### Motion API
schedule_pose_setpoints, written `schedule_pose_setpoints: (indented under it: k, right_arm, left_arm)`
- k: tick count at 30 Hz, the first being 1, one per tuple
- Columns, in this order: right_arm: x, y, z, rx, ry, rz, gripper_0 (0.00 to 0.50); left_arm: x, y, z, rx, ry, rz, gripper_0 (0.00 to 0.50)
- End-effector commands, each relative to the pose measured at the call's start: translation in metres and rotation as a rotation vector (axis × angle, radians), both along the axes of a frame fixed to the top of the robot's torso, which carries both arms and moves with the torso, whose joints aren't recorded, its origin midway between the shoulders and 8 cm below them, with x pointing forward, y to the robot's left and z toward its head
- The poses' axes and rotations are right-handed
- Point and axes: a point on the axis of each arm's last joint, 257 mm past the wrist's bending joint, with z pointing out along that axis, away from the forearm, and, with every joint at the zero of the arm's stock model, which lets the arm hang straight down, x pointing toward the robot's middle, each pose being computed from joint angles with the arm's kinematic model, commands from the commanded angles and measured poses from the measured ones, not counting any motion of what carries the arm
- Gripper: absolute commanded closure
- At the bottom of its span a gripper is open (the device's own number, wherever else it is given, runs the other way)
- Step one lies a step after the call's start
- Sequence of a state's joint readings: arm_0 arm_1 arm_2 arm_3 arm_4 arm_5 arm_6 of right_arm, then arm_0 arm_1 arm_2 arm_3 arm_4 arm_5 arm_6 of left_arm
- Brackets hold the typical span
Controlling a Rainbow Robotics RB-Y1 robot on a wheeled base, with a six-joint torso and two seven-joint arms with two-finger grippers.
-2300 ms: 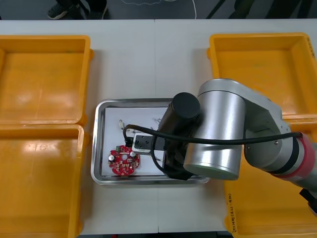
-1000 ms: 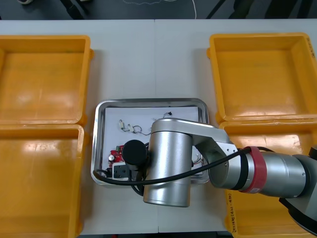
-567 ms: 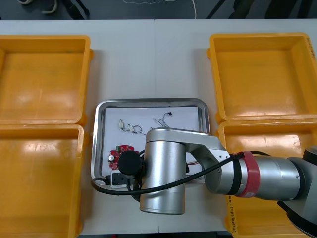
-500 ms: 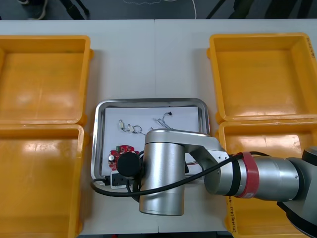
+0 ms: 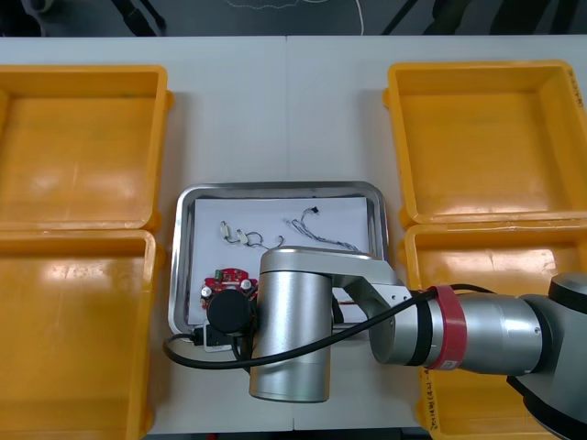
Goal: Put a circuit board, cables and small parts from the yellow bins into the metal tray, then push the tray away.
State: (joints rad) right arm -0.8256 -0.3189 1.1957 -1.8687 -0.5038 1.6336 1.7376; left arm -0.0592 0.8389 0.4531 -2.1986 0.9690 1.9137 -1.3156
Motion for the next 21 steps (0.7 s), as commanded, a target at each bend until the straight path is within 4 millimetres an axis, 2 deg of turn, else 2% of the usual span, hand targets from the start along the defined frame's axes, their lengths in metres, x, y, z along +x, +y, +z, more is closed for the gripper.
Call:
schedule_pose_setpoints:
  k: [1, 10, 11, 12, 13, 15, 16, 18, 21]
  right_arm:
    - [-0.002, 0.0231, 0.0067, 0.016, -0.028, 0.069, 0.0]
    - [0.0004, 0.0246, 0.0021, 0.018, -0.027, 0.065, 0.0]
    - [0.0004, 0.0242, 0.002, 0.017, -0.027, 0.063, 0.028]
    - [0.0008, 0.0242, 0.0022, 0.017, -0.029, 0.063, 0.097]
    - [0.0008, 0.0238, 0.0021, 0.016, -0.029, 0.063, 0.134]
    - [0.002, 0.0227, 0.0023, 0.015, -0.032, 0.058, 0.285]
    - [0.0015, 0.0234, 0.0024, 0.016, -0.031, 0.057, 0.309]
    - [0.0023, 0.0226, 0.0026, 0.014, -0.034, 0.054, 0.39]
    - [0.003, 0.0218, 0.0029, 0.012, -0.037, 0.05, 0.458]
  left_arm:
    - [-0.0058, 0.0132, 0.0134, 0.074, -0.012, -0.036, 0.0]
    - [-0.0058, 0.0132, 0.0134, 0.074, -0.012, -0.036, 0.0]
    - [-0.0058, 0.0132, 0.0134, 0.074, -0.012, -0.036, 0.0]
    - [-0.0058, 0.0132, 0.0134, 0.074, -0.012, -0.036, 0.0]
    - [-0.0058, 0.0132, 0.0134, 0.074, -0.012, -0.036, 0.0]
    - [-0.0058, 0.0132, 0.0134, 0.074, -0.012, -0.036, 0.0]
    - [-0.0058, 0.0132, 0.0134, 0.074, -0.012, -0.036, 0.0]
    - [-0.0058, 0.0132, 0.0134, 0.074, -0.012, -0.036, 0.0]
    - [-0.0058, 0.0132, 0.0134, 0.074, -0.012, -0.036, 0.0]
